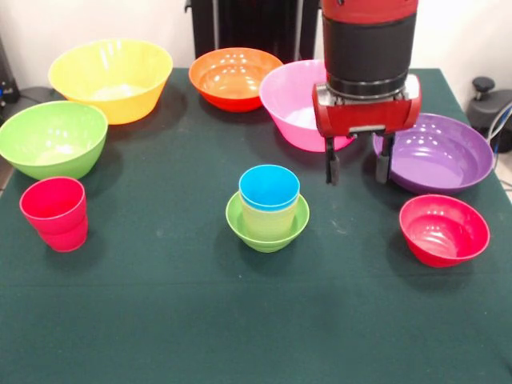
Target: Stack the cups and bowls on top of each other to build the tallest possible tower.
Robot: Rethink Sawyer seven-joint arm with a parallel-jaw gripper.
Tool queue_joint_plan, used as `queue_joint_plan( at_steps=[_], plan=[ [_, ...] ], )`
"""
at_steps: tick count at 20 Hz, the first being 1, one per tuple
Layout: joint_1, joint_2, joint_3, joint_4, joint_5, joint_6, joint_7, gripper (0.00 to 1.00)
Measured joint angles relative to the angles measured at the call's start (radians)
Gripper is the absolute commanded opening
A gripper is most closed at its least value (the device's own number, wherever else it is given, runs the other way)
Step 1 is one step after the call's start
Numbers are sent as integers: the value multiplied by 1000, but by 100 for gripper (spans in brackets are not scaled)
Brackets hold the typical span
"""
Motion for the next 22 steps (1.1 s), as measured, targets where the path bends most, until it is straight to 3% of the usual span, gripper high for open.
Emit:
queue_joint_plan(
  at_steps=[22],
  plan=[
    [6, 190, 44, -62, -1, 0, 0, 100]
  ],
)
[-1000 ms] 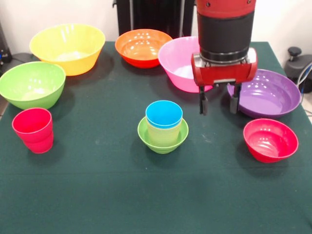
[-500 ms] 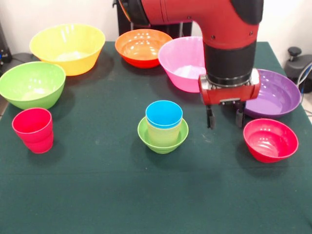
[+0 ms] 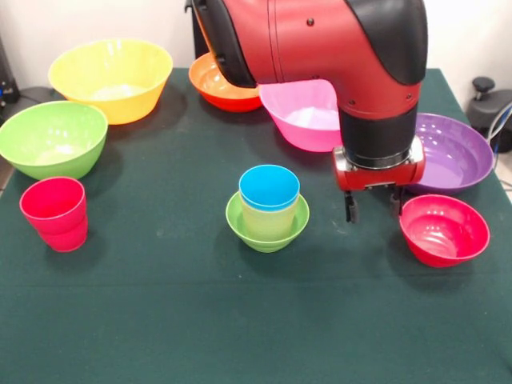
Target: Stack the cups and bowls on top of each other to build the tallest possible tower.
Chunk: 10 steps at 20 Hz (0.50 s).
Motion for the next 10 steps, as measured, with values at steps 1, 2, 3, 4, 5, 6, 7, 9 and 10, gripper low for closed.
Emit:
queue_joint_plan(
  at_steps=[1, 2, 3, 4, 5, 6, 7, 9, 10],
  plan=[
    [0, 2, 1, 0, 0, 0, 0, 100],
    [1, 5, 3, 0, 0, 0, 0, 100],
    [1, 8, 4, 0, 0, 0, 0, 100],
    [1, 9, 5, 0, 0, 0, 0, 100],
    [2, 12, 8, 0, 0, 0, 0, 100],
    [2, 13, 9, 0, 0, 0, 0, 100],
    [2, 13, 11, 0, 0, 0, 0, 100],
    [2, 13, 11, -1, 0, 0, 0, 100],
    [2, 13, 11, -1, 0, 0, 0, 100]
  ],
)
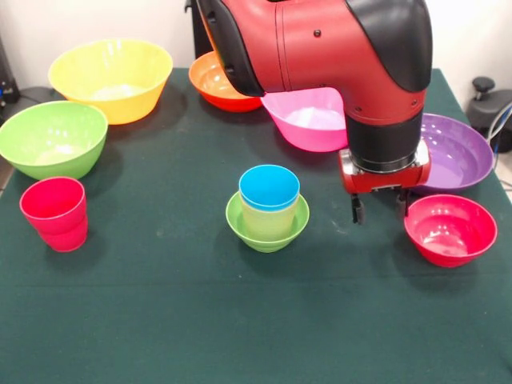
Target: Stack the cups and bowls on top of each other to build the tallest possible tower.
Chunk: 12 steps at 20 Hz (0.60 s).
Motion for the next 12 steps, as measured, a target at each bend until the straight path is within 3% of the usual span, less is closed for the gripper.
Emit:
queue_joint_plan(
  at_steps=[12],
  plan=[
    [1, 3, 2, -27, 0, 0, 0, 100]
  ],
)
